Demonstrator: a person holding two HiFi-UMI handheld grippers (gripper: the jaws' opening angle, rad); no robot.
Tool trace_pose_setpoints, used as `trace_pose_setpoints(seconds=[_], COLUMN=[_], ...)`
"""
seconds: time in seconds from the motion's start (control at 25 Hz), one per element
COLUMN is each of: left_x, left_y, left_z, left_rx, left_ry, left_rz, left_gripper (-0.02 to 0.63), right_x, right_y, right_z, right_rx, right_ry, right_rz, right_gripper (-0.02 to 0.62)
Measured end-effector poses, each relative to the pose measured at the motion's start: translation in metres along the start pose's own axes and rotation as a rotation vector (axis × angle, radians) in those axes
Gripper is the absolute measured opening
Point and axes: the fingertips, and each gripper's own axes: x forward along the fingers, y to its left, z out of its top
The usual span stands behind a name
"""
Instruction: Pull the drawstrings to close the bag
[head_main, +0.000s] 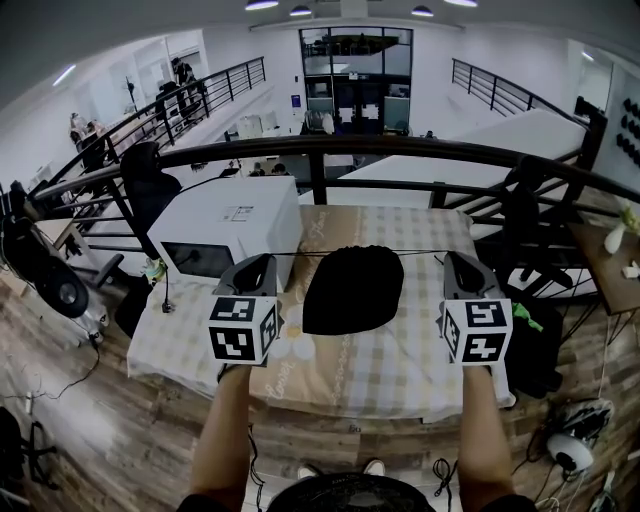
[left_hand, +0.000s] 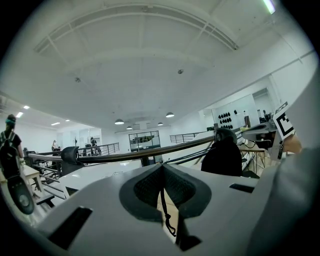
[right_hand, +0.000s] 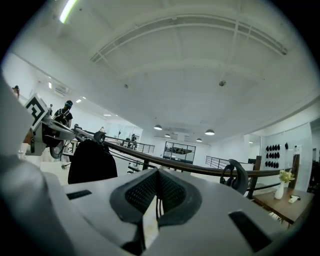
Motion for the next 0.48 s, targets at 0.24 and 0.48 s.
trace_pose_setpoints(seconds=[0.24,0.48], left_x=[0.0005,0.0001], left_y=[0.0027,0.0081], left_z=[-0.0006,-0.0030], left_rx=[-0.010,-0.047], left_ry=[-0.001,-0.009], left_rz=[0.006,0.025], left_gripper=[0.026,0.026], right_x=[-0.0021,-0.0058], right_y=[-0.0060,-0.0066], right_z=[-0.0045,-0.0033], right_rx=[0.010,0.010], right_ry=[0.004,-0.003], right_rz=[-0.015,-0.017], right_gripper=[0.018,0.018])
